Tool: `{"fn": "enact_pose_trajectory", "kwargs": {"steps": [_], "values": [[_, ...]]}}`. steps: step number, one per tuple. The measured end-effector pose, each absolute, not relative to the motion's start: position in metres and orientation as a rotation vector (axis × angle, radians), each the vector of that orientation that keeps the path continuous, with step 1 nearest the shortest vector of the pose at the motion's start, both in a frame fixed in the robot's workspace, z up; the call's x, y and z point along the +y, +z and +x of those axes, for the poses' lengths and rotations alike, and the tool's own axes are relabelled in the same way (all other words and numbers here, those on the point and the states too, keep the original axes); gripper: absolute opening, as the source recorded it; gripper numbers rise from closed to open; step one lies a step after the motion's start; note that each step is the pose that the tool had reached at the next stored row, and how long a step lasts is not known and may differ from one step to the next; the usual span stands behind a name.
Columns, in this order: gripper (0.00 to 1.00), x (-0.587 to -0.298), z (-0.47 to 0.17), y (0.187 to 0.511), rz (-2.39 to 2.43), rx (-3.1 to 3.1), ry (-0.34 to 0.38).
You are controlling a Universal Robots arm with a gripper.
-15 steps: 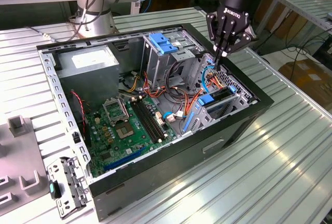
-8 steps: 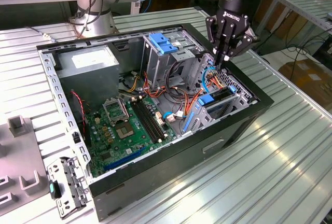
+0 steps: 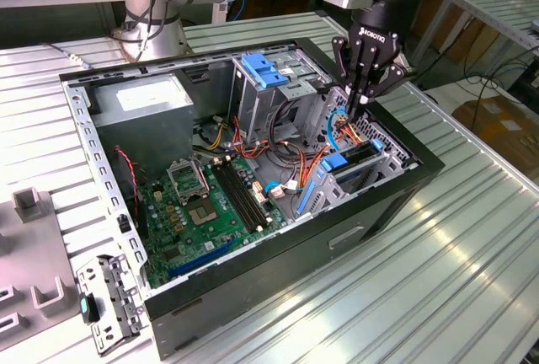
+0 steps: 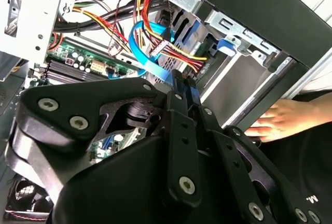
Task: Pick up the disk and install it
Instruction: 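Insert the second disk wire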
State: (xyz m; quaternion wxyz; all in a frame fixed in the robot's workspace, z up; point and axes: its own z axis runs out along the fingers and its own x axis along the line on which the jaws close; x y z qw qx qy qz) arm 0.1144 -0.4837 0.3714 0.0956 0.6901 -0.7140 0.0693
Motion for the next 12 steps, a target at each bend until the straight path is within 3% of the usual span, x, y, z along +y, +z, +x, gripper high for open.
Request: {"fn": "enact_pose_trajectory", "kwargs": {"steps": [12], "values": [[0.16, -0.497, 0.114, 0.368, 2.057, -2.127, 0.186]]}}
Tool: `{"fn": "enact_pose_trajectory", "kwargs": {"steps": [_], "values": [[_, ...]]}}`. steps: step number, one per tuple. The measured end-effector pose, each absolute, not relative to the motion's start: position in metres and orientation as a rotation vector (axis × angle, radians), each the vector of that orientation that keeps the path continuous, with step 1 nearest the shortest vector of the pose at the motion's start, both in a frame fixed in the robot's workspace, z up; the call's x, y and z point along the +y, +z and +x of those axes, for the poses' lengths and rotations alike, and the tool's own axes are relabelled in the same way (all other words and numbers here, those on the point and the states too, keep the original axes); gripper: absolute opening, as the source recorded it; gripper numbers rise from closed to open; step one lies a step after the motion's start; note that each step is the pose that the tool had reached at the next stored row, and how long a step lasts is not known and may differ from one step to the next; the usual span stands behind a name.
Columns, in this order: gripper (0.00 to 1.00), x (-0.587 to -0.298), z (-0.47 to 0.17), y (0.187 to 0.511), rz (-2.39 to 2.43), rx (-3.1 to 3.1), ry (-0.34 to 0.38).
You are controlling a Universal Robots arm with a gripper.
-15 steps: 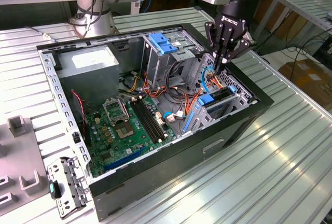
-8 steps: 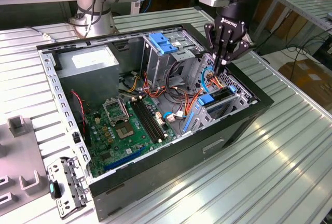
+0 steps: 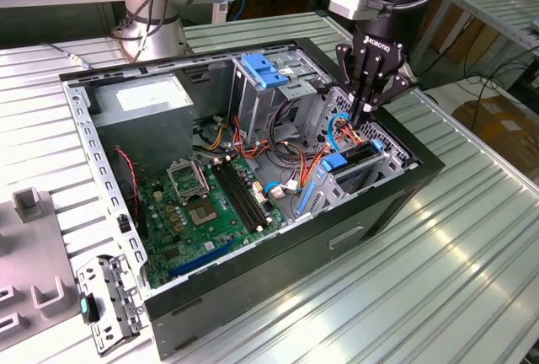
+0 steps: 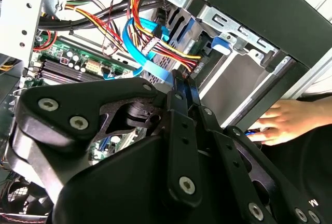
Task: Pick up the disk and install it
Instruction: 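Insert the second disk wire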
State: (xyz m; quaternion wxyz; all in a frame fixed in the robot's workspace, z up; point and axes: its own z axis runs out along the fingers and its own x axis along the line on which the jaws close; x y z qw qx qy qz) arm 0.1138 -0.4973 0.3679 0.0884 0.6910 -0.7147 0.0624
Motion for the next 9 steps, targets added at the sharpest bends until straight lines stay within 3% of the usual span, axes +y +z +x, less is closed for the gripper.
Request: {"fn": "enact_pose_trajectory", "kwargs": {"steps": [9], "values": [[0.16, -0.4975, 0.1138, 0.3677, 2.057, -2.127, 0.186]]}}
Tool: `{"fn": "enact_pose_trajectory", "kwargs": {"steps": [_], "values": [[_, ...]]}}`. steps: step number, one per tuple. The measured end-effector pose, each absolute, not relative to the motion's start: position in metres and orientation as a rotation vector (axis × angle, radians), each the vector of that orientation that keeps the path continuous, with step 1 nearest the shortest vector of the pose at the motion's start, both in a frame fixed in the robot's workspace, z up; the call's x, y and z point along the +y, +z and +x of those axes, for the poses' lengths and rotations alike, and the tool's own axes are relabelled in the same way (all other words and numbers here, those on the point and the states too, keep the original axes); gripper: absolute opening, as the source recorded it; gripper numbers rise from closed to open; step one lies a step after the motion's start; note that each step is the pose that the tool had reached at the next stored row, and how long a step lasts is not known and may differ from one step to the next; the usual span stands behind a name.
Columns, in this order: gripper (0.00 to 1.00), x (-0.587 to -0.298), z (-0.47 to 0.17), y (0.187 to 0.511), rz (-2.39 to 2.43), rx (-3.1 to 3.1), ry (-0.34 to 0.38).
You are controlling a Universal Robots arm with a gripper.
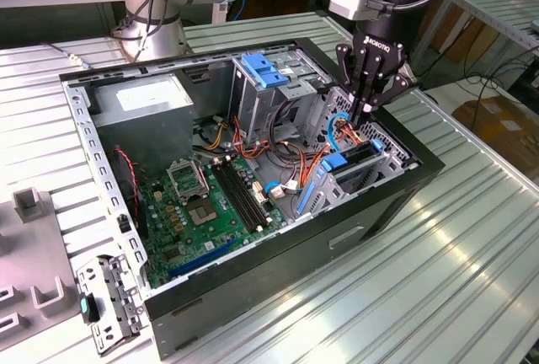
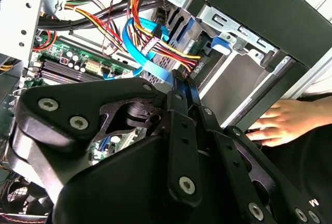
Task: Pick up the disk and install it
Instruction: 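Insert the second disk wire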
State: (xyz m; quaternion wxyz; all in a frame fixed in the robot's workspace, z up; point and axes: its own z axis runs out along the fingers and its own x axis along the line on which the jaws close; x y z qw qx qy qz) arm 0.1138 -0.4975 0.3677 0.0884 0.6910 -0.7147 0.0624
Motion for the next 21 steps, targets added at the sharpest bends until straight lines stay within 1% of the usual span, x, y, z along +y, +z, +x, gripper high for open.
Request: {"fn": "enact_pose_trajectory", "kwargs": {"steps": [6, 13, 21], "values": [[0.16, -0.501, 0.112, 0.367, 2.069, -2.125, 0.189], [0.16, -0.505, 0.101, 0.365, 2.107, -2.134, 0.177], [0.16, -0.508, 0.092, 0.364, 2.128, -2.152, 0.195]]}}
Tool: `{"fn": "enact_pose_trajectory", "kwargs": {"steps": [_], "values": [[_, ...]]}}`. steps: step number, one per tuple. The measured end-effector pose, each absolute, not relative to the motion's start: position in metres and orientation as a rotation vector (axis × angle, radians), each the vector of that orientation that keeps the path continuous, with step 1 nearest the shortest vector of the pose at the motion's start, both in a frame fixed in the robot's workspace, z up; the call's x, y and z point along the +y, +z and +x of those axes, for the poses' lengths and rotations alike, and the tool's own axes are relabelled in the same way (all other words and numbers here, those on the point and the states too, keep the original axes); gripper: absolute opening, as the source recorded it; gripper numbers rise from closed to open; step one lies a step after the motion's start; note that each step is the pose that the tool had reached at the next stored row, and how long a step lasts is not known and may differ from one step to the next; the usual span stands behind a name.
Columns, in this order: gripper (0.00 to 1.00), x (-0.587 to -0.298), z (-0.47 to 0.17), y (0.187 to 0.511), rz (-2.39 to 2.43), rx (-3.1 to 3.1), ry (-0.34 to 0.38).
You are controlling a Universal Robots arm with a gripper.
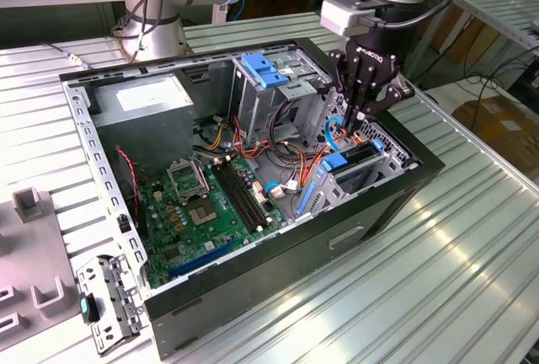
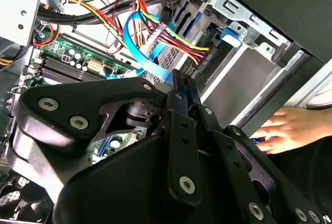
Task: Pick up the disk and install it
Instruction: 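Insert the second disk wire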
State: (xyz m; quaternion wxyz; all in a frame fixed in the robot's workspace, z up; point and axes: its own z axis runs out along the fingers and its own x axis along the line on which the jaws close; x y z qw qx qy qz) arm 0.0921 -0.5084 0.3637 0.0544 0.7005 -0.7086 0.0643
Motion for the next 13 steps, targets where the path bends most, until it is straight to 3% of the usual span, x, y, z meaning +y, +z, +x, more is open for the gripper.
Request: {"fn": "enact_pose_trajectory", "kwargs": {"steps": [13], "values": [[0.16, -0.519, 0.082, 0.362, 2.188, -2.194, 0.243]]}}
